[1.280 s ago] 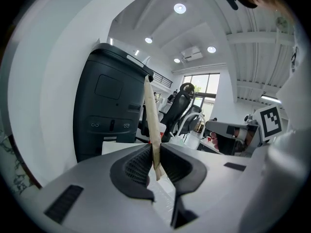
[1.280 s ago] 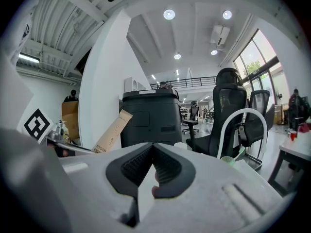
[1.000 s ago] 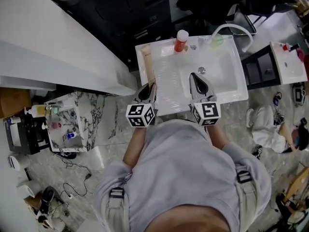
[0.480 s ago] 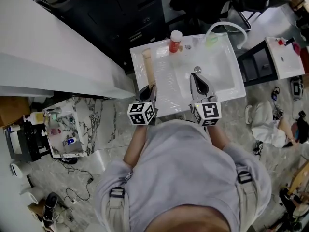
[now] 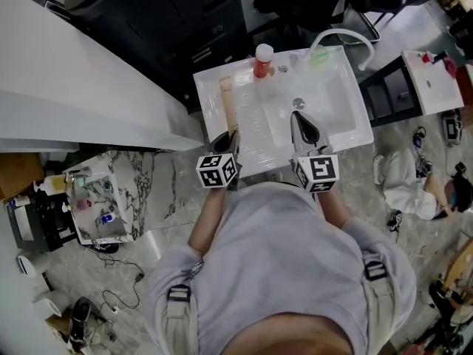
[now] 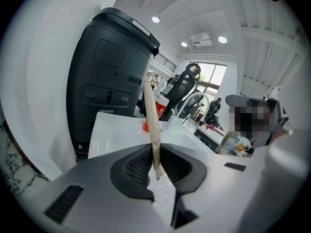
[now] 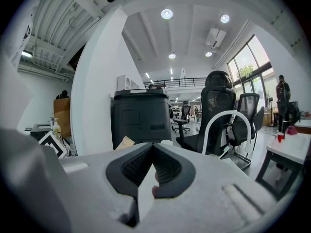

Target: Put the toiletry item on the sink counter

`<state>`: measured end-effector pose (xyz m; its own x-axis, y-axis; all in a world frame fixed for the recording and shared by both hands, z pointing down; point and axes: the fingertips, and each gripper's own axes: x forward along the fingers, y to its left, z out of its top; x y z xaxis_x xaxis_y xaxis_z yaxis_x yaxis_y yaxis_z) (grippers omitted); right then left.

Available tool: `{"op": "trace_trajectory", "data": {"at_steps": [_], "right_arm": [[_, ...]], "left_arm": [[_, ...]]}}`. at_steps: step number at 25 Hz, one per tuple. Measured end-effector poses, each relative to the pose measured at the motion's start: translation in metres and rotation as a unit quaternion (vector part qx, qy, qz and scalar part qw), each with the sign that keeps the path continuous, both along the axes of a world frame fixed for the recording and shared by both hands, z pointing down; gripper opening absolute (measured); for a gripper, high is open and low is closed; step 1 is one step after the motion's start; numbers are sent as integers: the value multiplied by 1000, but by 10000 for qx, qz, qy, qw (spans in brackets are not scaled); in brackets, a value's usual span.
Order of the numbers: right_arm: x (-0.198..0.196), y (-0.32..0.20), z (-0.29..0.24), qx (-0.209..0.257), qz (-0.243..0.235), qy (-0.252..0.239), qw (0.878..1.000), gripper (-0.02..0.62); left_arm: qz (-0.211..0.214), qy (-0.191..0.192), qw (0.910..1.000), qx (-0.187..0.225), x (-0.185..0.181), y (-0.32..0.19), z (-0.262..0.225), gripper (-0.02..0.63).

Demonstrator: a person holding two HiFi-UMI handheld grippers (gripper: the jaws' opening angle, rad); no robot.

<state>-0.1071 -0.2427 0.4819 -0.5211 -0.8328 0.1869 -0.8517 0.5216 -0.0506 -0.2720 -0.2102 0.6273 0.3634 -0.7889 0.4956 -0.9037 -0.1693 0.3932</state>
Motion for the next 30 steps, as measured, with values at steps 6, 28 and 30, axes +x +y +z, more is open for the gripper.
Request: {"op": "trace_trajectory", "data": {"at_steps": [6,28,30], "right_arm": [[-1,1,0,-20,13,2,10000,5],[12,-1,5,-62,185,1,9998,5],[13,-1,4,-56,188,5,9998,5]], "left_arm": [[3,26,9997,-228,-1,1,16,51],[-109,114,9944,-1048,0,8,79,51],[-131,116,9938,-1099,0,9,83,51]]}}
